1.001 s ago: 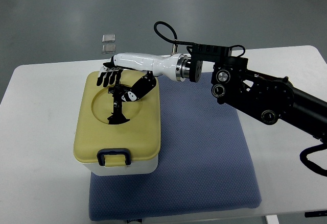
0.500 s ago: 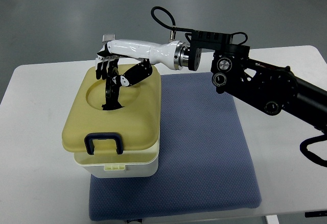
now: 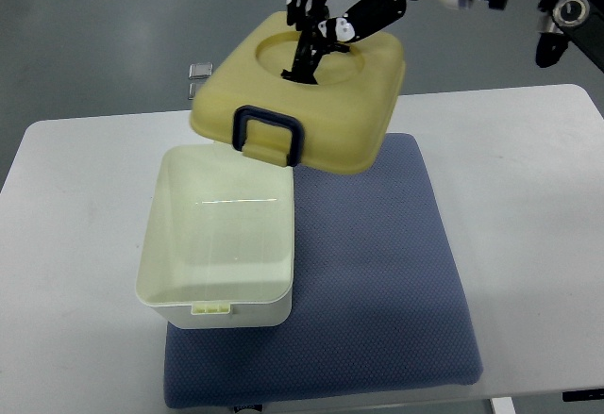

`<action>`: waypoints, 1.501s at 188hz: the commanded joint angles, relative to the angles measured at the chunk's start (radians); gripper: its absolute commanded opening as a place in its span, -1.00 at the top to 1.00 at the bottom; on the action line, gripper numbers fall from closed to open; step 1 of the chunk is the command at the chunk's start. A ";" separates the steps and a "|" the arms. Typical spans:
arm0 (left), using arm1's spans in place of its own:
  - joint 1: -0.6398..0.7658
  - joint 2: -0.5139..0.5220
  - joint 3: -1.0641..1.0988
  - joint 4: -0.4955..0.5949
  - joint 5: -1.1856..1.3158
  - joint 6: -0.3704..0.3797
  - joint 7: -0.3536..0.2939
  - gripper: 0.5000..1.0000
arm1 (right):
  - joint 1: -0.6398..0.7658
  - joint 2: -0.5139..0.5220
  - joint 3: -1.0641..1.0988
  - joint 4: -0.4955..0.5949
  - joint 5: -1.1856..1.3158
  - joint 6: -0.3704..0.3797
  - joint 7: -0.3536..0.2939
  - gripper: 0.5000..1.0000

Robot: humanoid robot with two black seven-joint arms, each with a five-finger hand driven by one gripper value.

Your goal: Open white storage box with right hand

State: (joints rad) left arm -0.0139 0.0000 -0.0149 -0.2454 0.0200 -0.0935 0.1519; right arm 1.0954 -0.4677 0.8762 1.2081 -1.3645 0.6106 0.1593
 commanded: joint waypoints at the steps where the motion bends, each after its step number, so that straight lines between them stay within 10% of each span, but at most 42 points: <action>1: 0.000 0.000 0.000 0.000 0.002 0.000 0.000 -1.00 | -0.052 -0.082 -0.010 -0.013 -0.007 0.000 0.032 1.00; 100: 0.000 0.000 0.000 0.006 0.000 0.000 0.000 -1.00 | -0.324 -0.118 -0.094 -0.059 -0.071 0.000 0.092 1.00; 170: 0.000 0.000 0.000 0.009 0.000 0.001 0.000 -1.00 | -0.336 0.052 -0.240 -0.113 -0.082 -0.023 0.091 1.00; 174: 0.000 0.000 0.000 0.009 0.000 0.000 0.000 -1.00 | -0.336 0.057 -0.243 -0.117 -0.082 -0.028 0.091 0.48; 175: 0.000 0.000 0.000 0.009 0.000 0.001 0.000 -1.00 | -0.338 0.060 -0.244 -0.119 -0.082 -0.028 0.091 0.00; 179: 0.000 0.000 0.000 0.009 0.000 0.001 0.002 -1.00 | -0.338 0.061 -0.246 -0.121 -0.081 -0.028 0.091 -0.78; 181: 0.000 0.000 0.000 0.009 0.000 0.001 0.000 -1.00 | -0.339 0.063 -0.246 -0.121 -0.079 -0.028 0.091 -0.85; 282: 0.000 0.000 0.003 0.005 0.000 0.001 0.002 -1.00 | -0.273 -0.042 -0.223 -0.203 0.034 0.000 0.088 -0.83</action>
State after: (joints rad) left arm -0.0138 0.0000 -0.0125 -0.2401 0.0198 -0.0924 0.1525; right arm 0.8075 -0.4818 0.6529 1.0417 -1.3997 0.6087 0.2492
